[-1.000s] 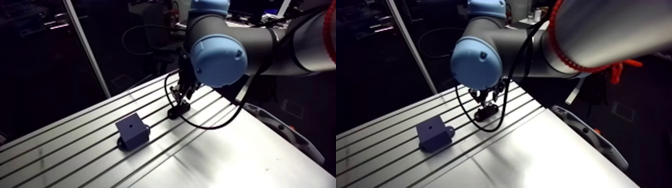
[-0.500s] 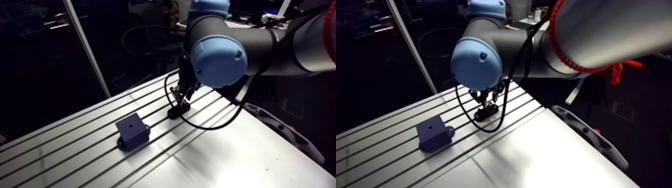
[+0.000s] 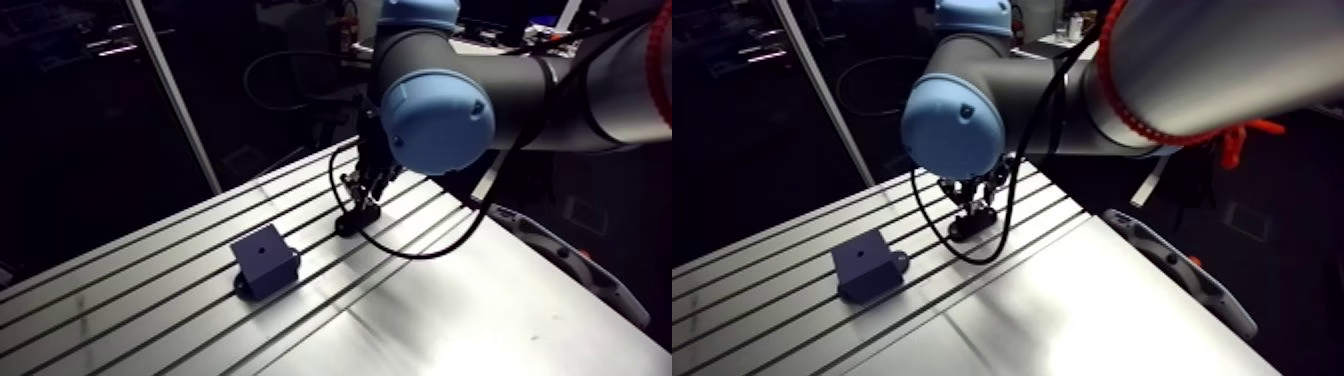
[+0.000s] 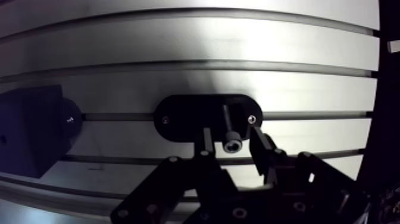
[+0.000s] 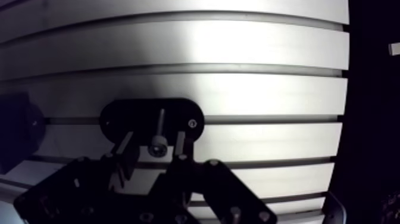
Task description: Pick up the M10 bolt and insert it into the hole until fully seated.
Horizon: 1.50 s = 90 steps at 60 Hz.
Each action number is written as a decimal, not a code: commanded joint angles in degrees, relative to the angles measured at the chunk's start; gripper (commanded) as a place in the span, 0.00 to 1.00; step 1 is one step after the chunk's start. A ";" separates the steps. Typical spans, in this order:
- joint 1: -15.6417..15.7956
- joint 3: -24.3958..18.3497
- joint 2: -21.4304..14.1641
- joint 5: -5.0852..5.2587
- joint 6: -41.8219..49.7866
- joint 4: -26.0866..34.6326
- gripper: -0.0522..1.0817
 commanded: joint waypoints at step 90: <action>0.08 0.32 0.14 -0.79 0.09 0.00 0.64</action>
